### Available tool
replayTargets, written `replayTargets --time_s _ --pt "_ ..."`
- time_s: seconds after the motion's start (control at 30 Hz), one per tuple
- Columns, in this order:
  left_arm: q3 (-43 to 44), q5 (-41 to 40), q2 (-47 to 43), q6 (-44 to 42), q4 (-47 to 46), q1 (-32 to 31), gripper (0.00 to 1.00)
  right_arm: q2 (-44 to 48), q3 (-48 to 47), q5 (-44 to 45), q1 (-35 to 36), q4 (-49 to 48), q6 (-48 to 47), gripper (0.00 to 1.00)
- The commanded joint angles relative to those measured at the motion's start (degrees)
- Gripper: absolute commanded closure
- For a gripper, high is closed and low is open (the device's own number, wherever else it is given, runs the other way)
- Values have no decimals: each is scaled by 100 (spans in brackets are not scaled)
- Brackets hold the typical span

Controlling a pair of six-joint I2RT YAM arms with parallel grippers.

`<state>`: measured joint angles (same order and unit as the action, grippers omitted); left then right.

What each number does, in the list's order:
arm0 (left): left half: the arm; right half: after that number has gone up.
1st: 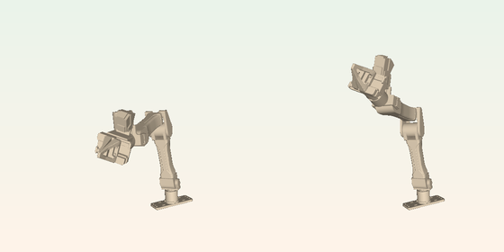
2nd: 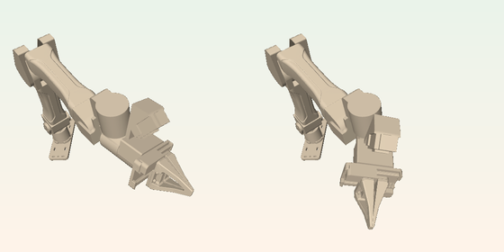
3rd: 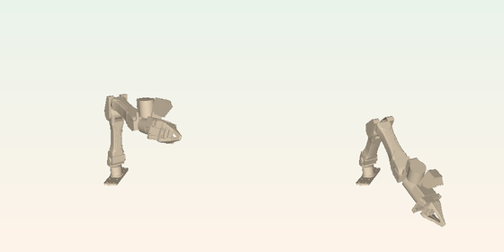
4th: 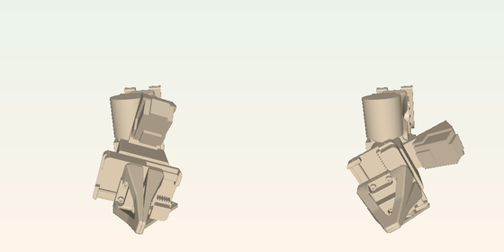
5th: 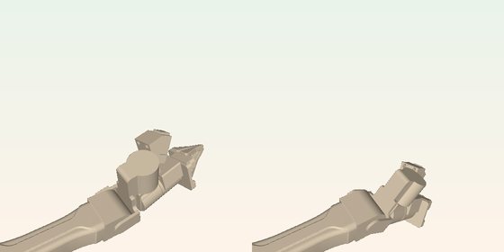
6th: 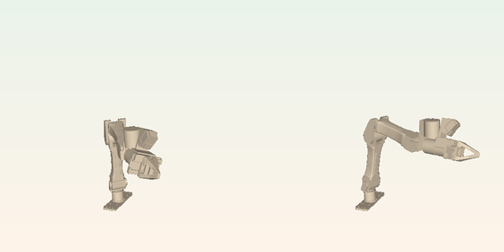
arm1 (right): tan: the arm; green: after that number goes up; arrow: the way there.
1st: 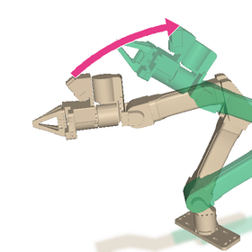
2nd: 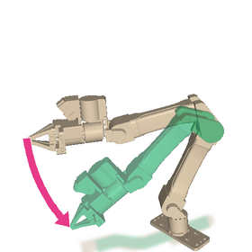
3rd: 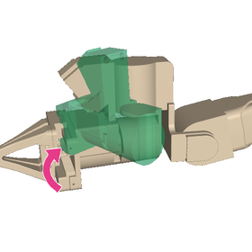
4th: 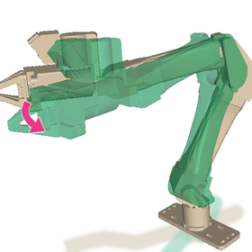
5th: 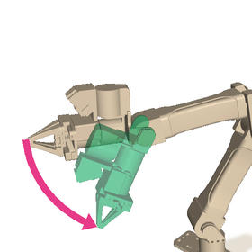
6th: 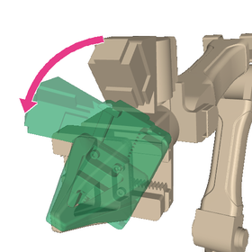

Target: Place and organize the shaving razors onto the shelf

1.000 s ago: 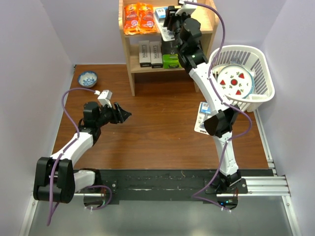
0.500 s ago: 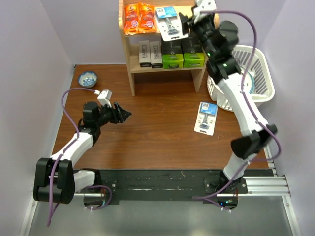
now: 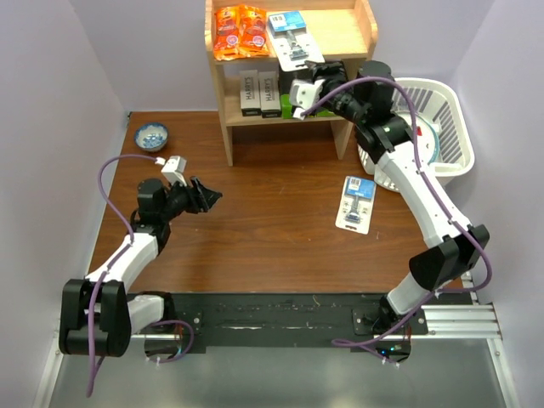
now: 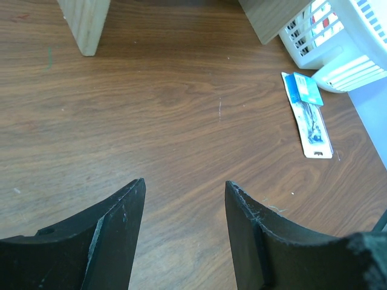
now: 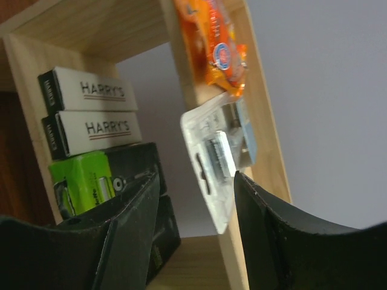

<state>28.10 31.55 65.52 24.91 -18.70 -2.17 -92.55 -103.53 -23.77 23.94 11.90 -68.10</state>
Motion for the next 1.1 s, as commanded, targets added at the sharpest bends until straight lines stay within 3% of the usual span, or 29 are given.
replayTargets --time_s 0.0,0.23,0.77,1.07 --pt "-120 79 -215 23 -196 129 40 45 -89 -154 -13 260 -687 44" --pt "-147 71 -259 41 -187 217 40 -201 113 346 -13 -504 -766 44" --pt "-76 71 -74 102 -240 393 40 -650 122 944 31 -1497 -1021 67" --pt "-76 62 23 164 -327 402 40 -667 34 1102 303 -1577 -1065 82"
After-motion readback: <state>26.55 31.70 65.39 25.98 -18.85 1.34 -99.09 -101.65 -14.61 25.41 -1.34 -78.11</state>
